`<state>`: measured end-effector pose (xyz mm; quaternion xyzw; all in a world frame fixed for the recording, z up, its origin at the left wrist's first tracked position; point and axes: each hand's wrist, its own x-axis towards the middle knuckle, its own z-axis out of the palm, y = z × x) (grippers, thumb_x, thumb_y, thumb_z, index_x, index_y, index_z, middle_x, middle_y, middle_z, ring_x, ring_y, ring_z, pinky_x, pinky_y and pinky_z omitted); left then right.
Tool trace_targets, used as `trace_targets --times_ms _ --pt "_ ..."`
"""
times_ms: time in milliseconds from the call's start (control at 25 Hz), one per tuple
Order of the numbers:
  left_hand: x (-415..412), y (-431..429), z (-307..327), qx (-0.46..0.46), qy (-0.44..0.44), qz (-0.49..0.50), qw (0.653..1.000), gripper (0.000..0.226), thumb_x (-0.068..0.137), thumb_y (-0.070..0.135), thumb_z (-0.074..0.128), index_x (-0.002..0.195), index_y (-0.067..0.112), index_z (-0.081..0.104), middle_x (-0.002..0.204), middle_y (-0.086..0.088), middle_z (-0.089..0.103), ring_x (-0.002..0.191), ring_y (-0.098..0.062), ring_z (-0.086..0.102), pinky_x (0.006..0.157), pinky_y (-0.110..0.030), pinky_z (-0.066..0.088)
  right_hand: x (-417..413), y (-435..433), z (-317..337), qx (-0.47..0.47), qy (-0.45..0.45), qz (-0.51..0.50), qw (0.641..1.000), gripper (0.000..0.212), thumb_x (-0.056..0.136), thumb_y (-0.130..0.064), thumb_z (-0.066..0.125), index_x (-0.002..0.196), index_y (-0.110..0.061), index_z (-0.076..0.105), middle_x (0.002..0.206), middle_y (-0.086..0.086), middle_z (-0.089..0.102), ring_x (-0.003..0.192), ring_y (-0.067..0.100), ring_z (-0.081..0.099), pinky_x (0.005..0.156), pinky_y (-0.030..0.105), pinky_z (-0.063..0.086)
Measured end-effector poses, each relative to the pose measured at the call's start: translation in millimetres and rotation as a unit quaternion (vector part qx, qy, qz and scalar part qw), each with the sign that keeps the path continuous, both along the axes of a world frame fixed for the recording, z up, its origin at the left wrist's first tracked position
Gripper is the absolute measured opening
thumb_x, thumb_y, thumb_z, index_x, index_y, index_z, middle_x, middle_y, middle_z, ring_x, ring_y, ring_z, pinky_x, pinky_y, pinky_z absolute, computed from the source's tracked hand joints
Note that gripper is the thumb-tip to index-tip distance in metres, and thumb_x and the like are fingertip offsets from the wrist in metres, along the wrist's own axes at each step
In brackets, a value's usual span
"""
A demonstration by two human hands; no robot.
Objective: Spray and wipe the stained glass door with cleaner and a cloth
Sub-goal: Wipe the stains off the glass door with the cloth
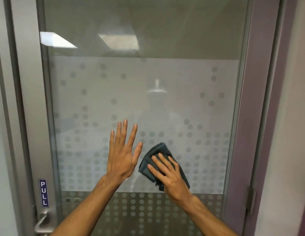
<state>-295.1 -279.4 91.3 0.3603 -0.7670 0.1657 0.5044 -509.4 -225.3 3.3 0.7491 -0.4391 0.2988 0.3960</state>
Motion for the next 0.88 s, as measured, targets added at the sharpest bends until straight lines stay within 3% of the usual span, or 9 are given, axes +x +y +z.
trace_targets --times_ms 80,160,280,400,480,600,680,760,880 --pt "6 18 -17 0.088 0.037 -0.070 0.993 0.063 0.103 0.054 0.035 0.159 0.026 0.028 0.172 0.002 0.009 0.159 -0.012 0.003 0.130 -0.038 0.005 8 11 -18 -0.002 0.002 0.029 1.000 0.078 0.081 0.003 0.078 0.150 -0.019 0.051 0.162 0.008 0.039 0.154 0.030 0.029 0.118 0.056 0.032" --pt "11 36 -34 0.228 0.056 -0.123 0.964 0.065 0.096 0.065 0.039 0.149 0.028 0.047 0.161 0.008 0.039 0.149 -0.002 0.030 0.123 -0.032 0.027 20 22 -39 -0.002 -0.008 0.056 0.998 0.063 0.092 -0.001 0.070 0.150 -0.018 0.051 0.163 0.009 0.038 0.154 0.031 0.029 0.119 0.058 0.031" --pt "19 57 -50 0.378 0.047 -0.169 0.909 0.039 0.089 0.055 0.065 0.117 0.029 0.073 0.113 0.013 0.076 0.104 0.003 0.067 0.093 -0.028 0.052 39 41 -69 0.011 0.005 0.092 0.996 0.042 0.103 -0.007 0.058 0.144 -0.015 0.058 0.159 0.013 0.044 0.153 0.035 0.030 0.121 0.060 0.028" --pt "27 73 -56 0.415 0.041 -0.159 0.895 0.010 0.090 0.031 0.074 0.095 0.024 0.078 0.082 0.008 0.078 0.078 -0.004 0.072 0.076 -0.038 0.057 58 58 -89 0.053 0.031 0.085 0.994 0.057 0.094 -0.009 0.065 0.149 -0.018 0.052 0.161 0.011 0.041 0.155 0.035 0.025 0.120 0.063 0.028" --pt "35 83 -61 0.422 0.024 -0.133 0.897 0.008 0.092 0.030 0.071 0.095 0.024 0.076 0.082 0.007 0.078 0.079 -0.010 0.073 0.079 -0.043 0.057 68 72 -97 0.112 0.044 0.062 0.991 0.077 0.088 -0.028 0.074 0.156 -0.023 0.040 0.167 0.009 0.028 0.157 0.034 0.018 0.119 0.066 0.024" --pt "53 98 -69 0.415 -0.030 -0.072 0.906 0.013 0.093 0.040 0.067 0.100 0.029 0.071 0.087 0.011 0.076 0.089 -0.013 0.070 0.082 -0.045 0.056 81 96 -105 0.150 -0.076 0.125 0.978 0.063 0.100 -0.048 0.062 0.155 -0.027 0.042 0.169 0.003 0.026 0.156 0.028 0.024 0.124 0.054 0.020" --pt "67 107 -76 0.392 -0.074 -0.033 0.917 0.016 0.094 0.044 0.064 0.103 0.032 0.067 0.095 0.015 0.073 0.096 -0.012 0.067 0.084 -0.044 0.055 88 104 -103 0.169 -0.253 0.154 0.940 0.057 0.099 -0.045 0.064 0.152 -0.032 0.047 0.163 -0.006 0.036 0.149 0.018 0.037 0.122 0.032 0.025" --pt "81 115 -80 0.379 -0.093 -0.012 0.921 0.016 0.095 0.045 0.062 0.107 0.036 0.066 0.101 0.016 0.066 0.100 -0.011 0.062 0.083 -0.041 0.052 94 103 -94 0.252 -0.411 0.144 0.864 0.062 0.094 -0.042 0.070 0.151 -0.041 0.044 0.154 -0.021 0.042 0.141 0.004 0.042 0.116 0.020 0.029" --pt "106 122 -85 0.395 -0.093 -0.027 0.913 0.016 0.094 0.041 0.065 0.108 0.034 0.069 0.097 0.011 0.057 0.096 -0.013 0.059 0.082 -0.042 0.050 108 93 -87 0.445 -0.485 0.193 0.727 0.058 0.086 -0.027 0.081 0.138 -0.037 0.059 0.132 -0.024 0.064 0.124 -0.005 0.057 0.110 0.032 0.048"
